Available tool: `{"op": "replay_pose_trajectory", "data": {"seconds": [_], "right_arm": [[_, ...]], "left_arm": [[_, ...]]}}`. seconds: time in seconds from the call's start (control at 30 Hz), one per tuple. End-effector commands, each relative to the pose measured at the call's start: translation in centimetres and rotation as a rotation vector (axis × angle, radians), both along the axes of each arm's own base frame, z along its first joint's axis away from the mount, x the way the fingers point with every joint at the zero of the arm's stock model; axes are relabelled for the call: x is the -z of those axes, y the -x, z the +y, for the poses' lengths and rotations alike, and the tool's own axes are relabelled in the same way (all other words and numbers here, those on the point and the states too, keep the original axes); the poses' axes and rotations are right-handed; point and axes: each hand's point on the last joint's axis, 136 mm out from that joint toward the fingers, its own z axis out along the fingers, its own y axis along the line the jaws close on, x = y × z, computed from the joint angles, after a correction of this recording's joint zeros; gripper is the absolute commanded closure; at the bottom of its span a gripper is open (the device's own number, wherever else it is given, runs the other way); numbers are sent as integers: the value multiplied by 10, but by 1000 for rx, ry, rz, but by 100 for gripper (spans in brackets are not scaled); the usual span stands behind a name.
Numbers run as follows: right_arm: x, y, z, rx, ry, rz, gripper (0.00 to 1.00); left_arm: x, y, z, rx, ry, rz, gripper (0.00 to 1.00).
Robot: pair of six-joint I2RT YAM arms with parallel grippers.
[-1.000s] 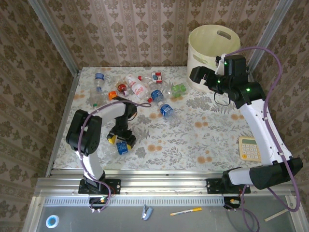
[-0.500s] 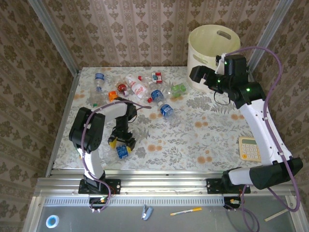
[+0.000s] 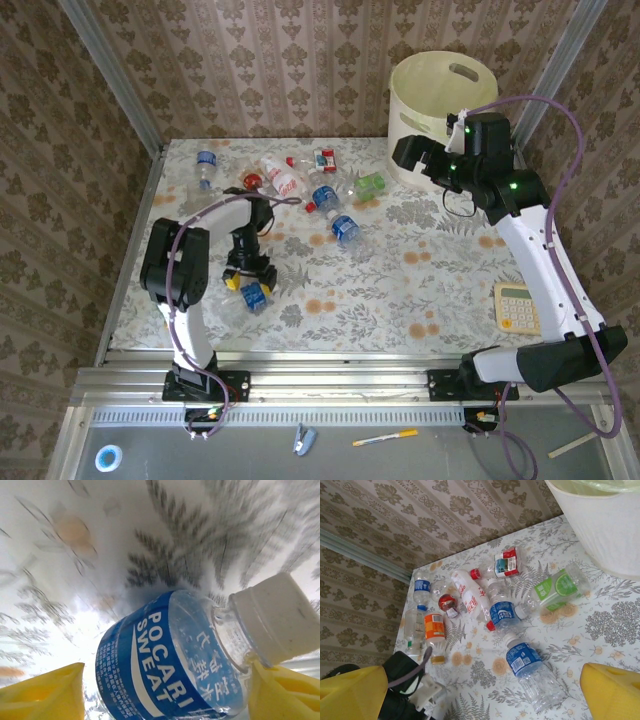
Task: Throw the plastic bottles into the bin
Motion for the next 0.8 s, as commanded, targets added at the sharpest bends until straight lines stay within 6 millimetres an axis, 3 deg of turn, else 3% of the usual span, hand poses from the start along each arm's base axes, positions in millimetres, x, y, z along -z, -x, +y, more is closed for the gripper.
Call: {"op": "replay_pose_trajectory", "data": {"seconds": [0.0,0.33,0.77], "right_arm": [[-14,4,6,-20,-26,-43,0],[-11,7,11,-30,-26,-32,0],[-10,14,20,-44,-24,-27,0]], "left_arm": [[-9,-45,-8,-45,49,-203,36],[-54,-57,2,-114,98,-308,15],[-18,-54,12,20,48,-238,7]]}}
